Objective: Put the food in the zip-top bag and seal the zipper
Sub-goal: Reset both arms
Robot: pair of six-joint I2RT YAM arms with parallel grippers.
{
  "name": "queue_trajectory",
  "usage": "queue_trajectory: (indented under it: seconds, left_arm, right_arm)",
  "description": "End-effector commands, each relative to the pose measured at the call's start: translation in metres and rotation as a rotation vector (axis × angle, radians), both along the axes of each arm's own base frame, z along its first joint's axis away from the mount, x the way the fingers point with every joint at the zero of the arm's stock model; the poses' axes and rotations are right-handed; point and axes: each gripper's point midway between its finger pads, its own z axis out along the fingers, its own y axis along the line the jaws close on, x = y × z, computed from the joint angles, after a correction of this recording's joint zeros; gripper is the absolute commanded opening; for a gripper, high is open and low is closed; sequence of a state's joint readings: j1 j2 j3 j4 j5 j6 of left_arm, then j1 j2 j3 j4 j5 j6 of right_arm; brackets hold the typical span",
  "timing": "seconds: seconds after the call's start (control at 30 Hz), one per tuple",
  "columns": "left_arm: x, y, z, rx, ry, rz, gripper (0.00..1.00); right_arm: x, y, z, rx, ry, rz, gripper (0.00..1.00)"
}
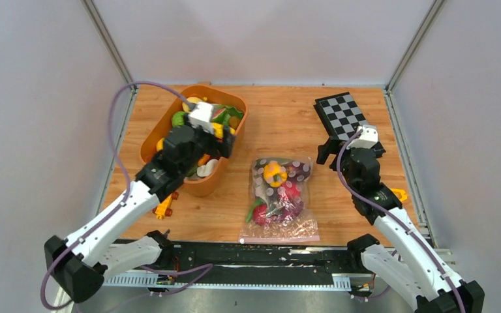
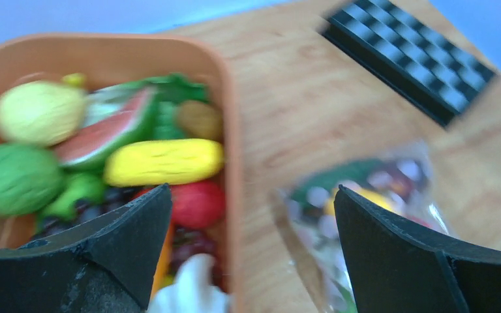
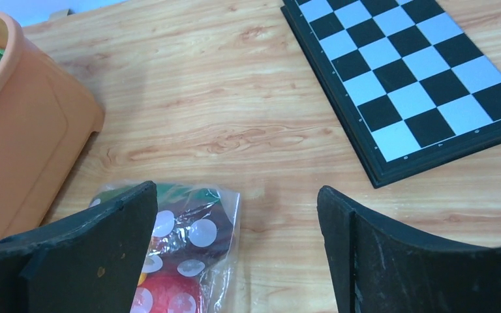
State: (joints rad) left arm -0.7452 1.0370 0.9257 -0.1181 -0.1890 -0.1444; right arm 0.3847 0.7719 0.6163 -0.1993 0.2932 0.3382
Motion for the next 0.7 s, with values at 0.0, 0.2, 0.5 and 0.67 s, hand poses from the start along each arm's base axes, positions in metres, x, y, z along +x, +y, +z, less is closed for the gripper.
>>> queue_trajectory:
  seconds: [0.0, 0.2, 0.5, 0.67]
  left_arm:
    - [0.026, 0.076, 0.031, -0.21, 0.019, 0.241, 1.0]
    - [0.033, 0.137, 0.018, -0.162, 0.075, 0.486, 1.0]
    - [0.024, 0.163, 0.011, -0.159, 0.093, 0.628, 1.0]
    - [0.026, 0.163, 0.02, -0.156, 0.074, 0.626, 1.0]
  right_arm:
    - [0.008, -0.008, 0.028, -0.006, -0.092, -0.043, 0.93]
    - [0.011, -0.009, 0.023, -0.041, -0.041, -0.047, 0.94]
    - [0.017, -0.009, 0.035, -0.08, -0.028, -0.04, 0.94]
    - [0.017, -0.005, 0.044, -0.064, -0.047, -0.025, 0.94]
